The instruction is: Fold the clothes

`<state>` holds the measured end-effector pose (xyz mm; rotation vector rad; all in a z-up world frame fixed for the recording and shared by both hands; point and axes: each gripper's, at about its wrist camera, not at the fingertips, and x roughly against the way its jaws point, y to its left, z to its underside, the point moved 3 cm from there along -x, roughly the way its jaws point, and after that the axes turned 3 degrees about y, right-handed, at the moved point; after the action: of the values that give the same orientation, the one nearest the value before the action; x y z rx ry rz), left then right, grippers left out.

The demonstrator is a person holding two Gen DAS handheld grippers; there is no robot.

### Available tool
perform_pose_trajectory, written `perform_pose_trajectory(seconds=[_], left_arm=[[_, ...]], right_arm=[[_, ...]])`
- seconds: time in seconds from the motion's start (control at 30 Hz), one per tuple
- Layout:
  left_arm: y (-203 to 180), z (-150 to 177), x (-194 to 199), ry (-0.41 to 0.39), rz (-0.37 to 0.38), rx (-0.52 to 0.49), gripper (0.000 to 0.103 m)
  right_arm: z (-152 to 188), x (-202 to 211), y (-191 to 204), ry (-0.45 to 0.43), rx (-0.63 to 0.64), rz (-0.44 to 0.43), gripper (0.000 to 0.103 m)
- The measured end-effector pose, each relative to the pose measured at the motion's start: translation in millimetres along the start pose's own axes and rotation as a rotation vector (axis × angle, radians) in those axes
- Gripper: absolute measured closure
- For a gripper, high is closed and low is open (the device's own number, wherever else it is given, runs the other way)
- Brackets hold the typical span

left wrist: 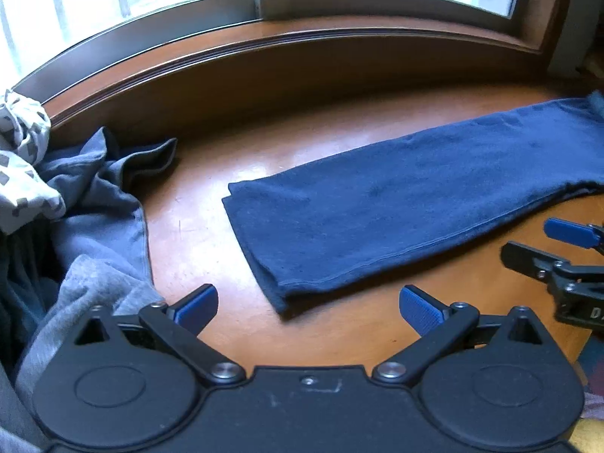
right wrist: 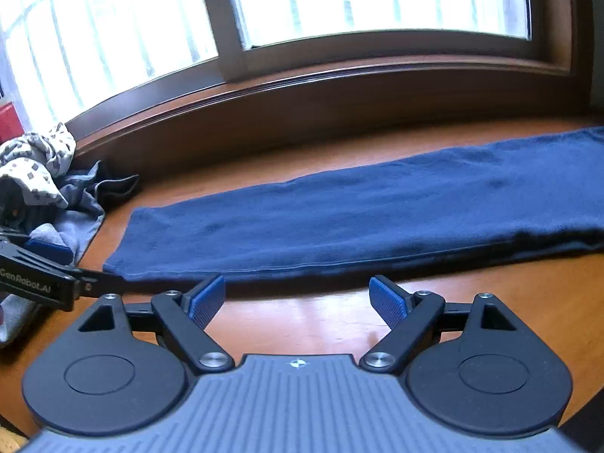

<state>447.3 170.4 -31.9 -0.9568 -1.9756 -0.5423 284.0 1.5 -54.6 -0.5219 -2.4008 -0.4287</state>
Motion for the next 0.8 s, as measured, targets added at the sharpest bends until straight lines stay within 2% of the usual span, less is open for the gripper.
perform_pose_trajectory(seconds=[0.27, 0.47, 0.6, 0.8], left_arm=[[24, -4, -4, -0.017, 0.044, -0.034, 0.0], [36, -8, -11, -0.018, 0.072, -0.01, 0.0], [48, -3, -9, -0.03, 0.052, -0.022, 0.0], [65, 8, 6, -0.086, 0.003, -0.066, 0.0]], right_arm=[[2, -11, 42, 0.007, 0.079, 0.037, 0.017], [8, -10, 60, 0.026, 0.155, 0.066, 0.017], [8, -13, 70, 0.033, 0.179, 0.068, 0.017], [6, -30, 97, 0.029, 0.232, -0.031, 0.019]])
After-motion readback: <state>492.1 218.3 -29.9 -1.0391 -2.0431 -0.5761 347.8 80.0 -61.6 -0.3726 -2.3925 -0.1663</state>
